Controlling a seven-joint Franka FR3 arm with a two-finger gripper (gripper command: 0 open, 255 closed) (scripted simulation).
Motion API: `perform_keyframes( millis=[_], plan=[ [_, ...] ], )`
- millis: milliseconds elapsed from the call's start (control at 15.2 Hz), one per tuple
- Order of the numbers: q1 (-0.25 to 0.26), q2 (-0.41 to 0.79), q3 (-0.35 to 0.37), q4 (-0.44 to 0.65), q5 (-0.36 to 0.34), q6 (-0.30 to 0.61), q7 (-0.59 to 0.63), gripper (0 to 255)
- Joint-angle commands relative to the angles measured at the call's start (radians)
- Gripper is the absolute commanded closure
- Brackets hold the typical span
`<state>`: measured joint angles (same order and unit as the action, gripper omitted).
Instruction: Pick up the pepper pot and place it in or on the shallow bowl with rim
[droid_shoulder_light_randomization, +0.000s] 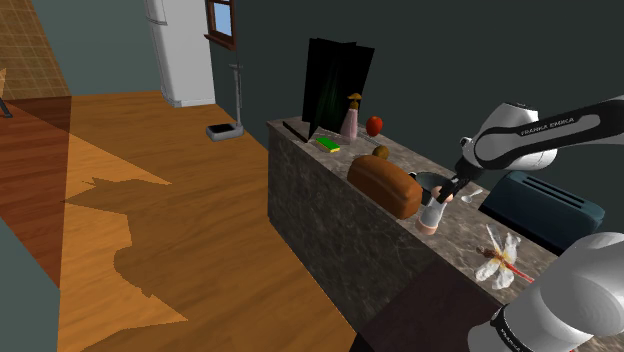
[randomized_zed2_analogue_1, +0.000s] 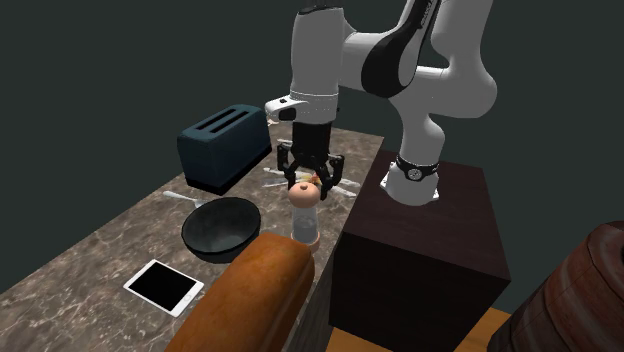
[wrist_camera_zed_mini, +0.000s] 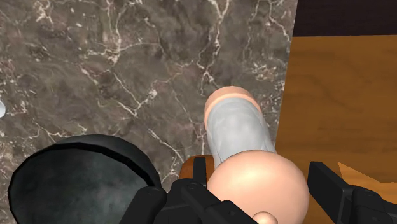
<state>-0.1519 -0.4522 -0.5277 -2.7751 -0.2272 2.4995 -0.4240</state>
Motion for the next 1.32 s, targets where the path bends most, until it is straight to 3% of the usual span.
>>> perform_keyframes(
  millis=[0, 132, 1254],
  plan=[
    [0.000, 0.000, 0.000, 0.000, 0.000, 0.000, 0.000, 255],
    [0.000, 0.001, 0.000, 0.000, 0.000, 0.000, 0.000, 255],
    [-0.020, -0.161, 0.077, 0.131, 0.005, -0.291, 0.030, 255]
  ],
)
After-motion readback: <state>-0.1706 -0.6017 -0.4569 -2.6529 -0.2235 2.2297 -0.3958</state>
